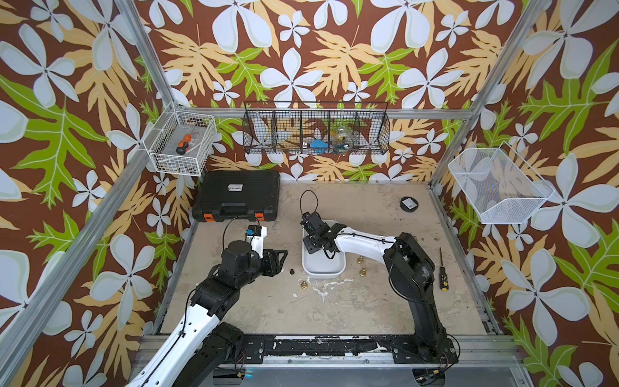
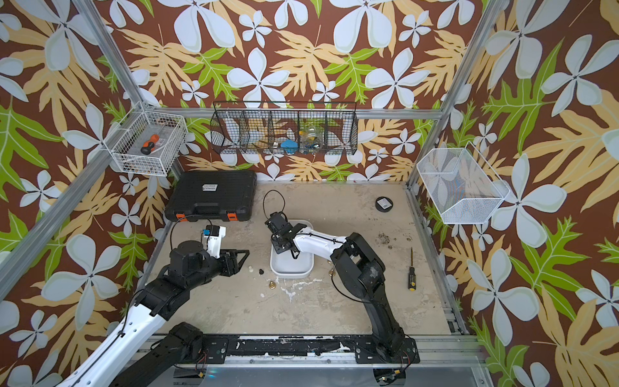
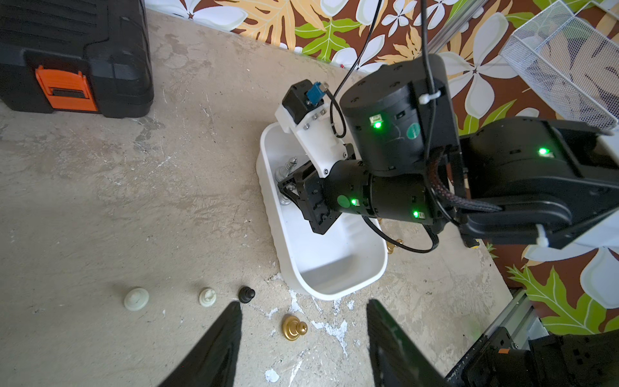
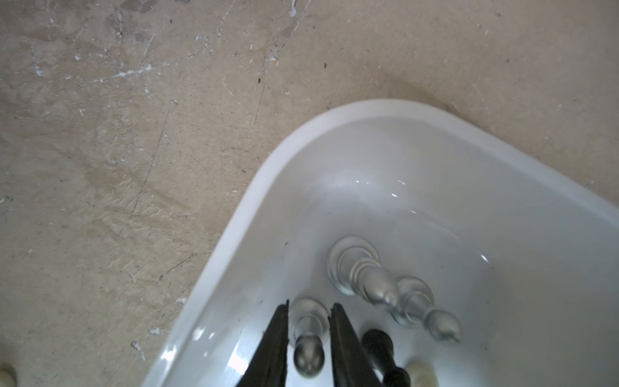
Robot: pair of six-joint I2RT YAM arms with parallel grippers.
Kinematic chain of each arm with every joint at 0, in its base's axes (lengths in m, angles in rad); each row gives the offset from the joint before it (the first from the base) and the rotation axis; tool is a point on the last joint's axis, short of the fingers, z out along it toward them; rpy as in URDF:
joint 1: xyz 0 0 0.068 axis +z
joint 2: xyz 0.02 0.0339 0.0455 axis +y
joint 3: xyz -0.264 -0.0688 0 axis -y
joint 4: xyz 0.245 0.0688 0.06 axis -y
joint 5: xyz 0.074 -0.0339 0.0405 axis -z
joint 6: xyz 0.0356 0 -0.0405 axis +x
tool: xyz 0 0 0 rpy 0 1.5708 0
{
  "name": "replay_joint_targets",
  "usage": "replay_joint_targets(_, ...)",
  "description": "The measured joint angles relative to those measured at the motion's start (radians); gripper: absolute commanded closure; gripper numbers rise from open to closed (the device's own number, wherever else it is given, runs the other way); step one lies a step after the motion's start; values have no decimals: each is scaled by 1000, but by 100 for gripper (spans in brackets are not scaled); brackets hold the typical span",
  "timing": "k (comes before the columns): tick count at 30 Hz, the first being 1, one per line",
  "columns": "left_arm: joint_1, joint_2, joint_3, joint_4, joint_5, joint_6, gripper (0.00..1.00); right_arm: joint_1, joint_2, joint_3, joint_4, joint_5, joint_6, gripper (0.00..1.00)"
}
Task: Put the chess pieces into the storage box
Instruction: Place the chess piece in the storage box.
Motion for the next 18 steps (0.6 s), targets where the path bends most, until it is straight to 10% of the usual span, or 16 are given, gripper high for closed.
replay_joint_targets(10, 0, 10, 14, -10, -17, -24, 39, 11, -124, -4, -43, -10, 0, 64)
replay_joint_targets(12, 0, 30, 31, -32, -49, -49, 52, 16, -206, -39, -33, -36, -1, 63)
replay_joint_targets(18, -6, 137, 93, -152, -163, -101, 57, 18, -621, -435, 161, -135, -1, 56)
